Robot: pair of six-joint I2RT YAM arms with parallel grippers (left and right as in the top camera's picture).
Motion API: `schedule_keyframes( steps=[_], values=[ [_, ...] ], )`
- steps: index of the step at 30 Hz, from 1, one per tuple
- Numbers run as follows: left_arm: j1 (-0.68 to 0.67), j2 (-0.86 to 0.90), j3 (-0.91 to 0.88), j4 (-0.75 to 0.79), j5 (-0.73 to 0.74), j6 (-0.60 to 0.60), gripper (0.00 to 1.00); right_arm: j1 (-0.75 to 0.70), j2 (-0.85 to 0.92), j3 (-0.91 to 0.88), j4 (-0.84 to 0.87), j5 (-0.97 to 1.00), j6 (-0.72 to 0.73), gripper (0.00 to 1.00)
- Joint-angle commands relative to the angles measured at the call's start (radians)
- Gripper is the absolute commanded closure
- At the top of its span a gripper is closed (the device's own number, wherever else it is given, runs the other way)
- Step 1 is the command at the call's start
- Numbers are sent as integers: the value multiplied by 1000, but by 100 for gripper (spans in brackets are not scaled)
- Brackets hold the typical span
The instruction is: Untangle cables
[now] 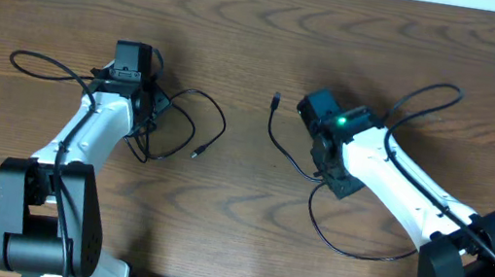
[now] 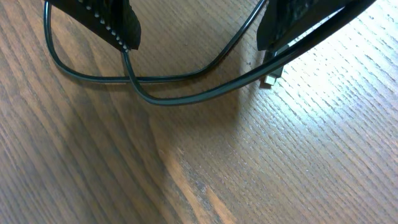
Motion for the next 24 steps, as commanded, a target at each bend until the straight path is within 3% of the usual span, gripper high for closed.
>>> schedule_keyframes(
  steps=[1, 6, 24],
  values=[
    [0, -4, 9, -4, -5, -5, 35, -2, 5, -57, 42, -37, 115, 85],
    [0, -4, 9, -4, -5, -5, 35, -2, 5, -117, 153, -74, 113, 73],
    [0, -4, 9, -4, -5, -5, 35, -2, 5, -279, 433, -60, 114, 71]
  ],
)
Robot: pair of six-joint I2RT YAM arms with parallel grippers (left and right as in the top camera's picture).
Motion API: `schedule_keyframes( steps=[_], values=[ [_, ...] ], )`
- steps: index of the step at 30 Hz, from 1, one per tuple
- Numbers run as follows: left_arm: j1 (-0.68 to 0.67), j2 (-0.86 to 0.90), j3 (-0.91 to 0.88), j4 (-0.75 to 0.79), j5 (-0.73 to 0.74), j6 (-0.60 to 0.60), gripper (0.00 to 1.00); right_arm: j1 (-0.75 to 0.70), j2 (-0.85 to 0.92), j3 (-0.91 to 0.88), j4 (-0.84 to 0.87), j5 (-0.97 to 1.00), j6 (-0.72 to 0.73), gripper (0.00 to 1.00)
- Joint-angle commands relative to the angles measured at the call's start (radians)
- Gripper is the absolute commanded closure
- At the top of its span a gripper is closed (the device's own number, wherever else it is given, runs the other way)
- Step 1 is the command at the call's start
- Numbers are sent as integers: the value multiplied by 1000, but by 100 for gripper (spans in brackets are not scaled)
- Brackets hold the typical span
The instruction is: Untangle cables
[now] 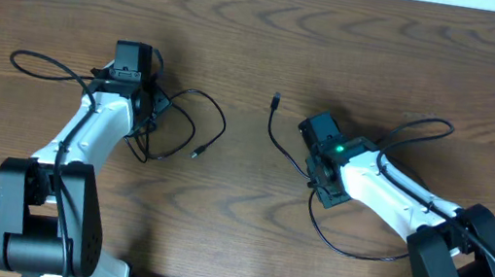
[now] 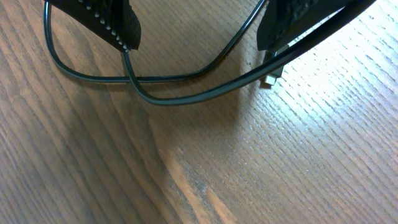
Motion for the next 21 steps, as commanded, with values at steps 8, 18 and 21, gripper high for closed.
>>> schedule_keyframes(
  steps=[8, 18, 21],
  values=[
    [0, -4, 9, -3, -5, -5, 35, -2, 5, -89, 97, 27, 16, 99],
    [0, -4, 9, -3, -5, -5, 35, -48, 4, -49, 101, 76, -170, 99],
    [0, -4, 9, -3, -5, -5, 35, -105, 4, 11, 85, 72, -362, 99]
  ],
)
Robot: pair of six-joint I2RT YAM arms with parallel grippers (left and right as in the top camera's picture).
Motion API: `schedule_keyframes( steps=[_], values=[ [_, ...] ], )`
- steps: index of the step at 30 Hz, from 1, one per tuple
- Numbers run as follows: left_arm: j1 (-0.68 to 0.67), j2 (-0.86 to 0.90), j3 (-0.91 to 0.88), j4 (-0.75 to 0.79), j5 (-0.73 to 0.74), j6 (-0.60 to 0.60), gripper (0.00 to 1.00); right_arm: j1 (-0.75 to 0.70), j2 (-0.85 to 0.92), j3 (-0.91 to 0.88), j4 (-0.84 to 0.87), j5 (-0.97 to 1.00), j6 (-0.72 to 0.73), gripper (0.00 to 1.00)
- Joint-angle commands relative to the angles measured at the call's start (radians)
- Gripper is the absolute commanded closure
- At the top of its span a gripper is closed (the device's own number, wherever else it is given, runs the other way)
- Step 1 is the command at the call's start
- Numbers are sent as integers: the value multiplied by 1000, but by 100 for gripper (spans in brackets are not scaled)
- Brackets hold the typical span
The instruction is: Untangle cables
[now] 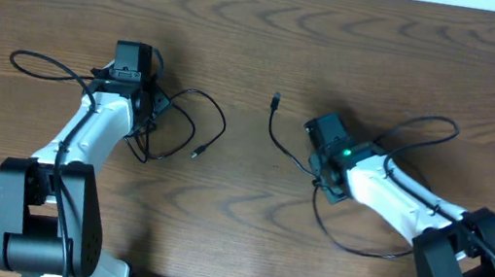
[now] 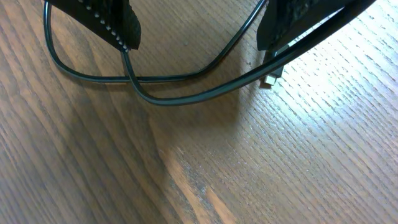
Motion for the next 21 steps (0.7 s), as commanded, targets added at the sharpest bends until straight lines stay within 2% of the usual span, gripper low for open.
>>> schedule_keyframes(
  steps=[1, 4, 9, 16, 21],
  values=[
    [0, -4, 9, -3, -5, -5, 35, -69, 21, 69, -26, 34, -255, 99],
    [0, -4, 9, -3, -5, -5, 35, -108, 21, 159, -72, 24, -396, 99],
    [0, -4, 9, -3, -5, -5, 35, -158, 21, 306, -157, 66, -540, 99],
    [0, -4, 9, -3, -5, -5, 35, -260, 21, 380, -147, 233, -570, 99],
    [0, -4, 9, -3, -5, -5, 35, -376, 21, 380, -113, 271, -570, 99]
  ],
)
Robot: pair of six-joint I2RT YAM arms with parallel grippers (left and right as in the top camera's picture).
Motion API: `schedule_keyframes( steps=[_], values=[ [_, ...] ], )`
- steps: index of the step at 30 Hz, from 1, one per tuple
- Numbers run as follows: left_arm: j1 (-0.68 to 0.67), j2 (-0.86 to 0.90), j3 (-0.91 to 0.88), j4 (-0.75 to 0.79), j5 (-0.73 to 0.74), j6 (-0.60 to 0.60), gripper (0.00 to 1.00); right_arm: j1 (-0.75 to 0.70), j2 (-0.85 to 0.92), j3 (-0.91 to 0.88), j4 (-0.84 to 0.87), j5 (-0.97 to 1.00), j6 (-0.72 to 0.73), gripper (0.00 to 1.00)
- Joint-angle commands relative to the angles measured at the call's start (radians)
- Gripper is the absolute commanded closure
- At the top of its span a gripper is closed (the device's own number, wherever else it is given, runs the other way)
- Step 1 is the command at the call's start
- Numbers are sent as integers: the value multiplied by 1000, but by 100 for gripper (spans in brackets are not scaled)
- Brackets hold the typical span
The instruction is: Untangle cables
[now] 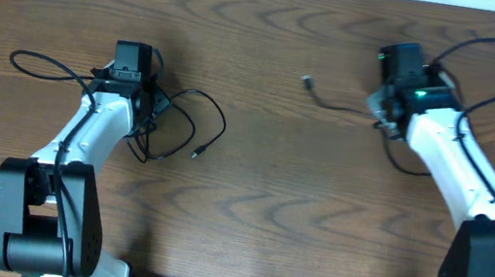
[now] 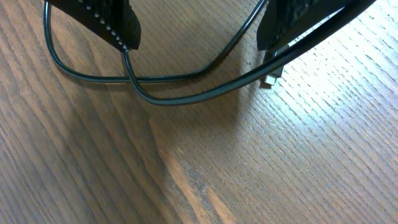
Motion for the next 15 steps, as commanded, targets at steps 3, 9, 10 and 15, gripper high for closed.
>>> schedule_keyframes(
  steps=[3, 9, 10, 15],
  values=[
    [0, -4, 8, -3, -5, -5, 35, -145, -1, 15, 6, 83, -24, 99],
    [0, -4, 8, -3, -5, -5, 35, -278, -1, 15, -9, 35, -23, 99],
    [0, -4, 9, -3, -5, -5, 35, -293, -1, 15, -12, 24, -23, 99],
    [0, -4, 8, -3, -5, -5, 35, -340, -1, 15, -18, 11, -23, 99]
  ],
)
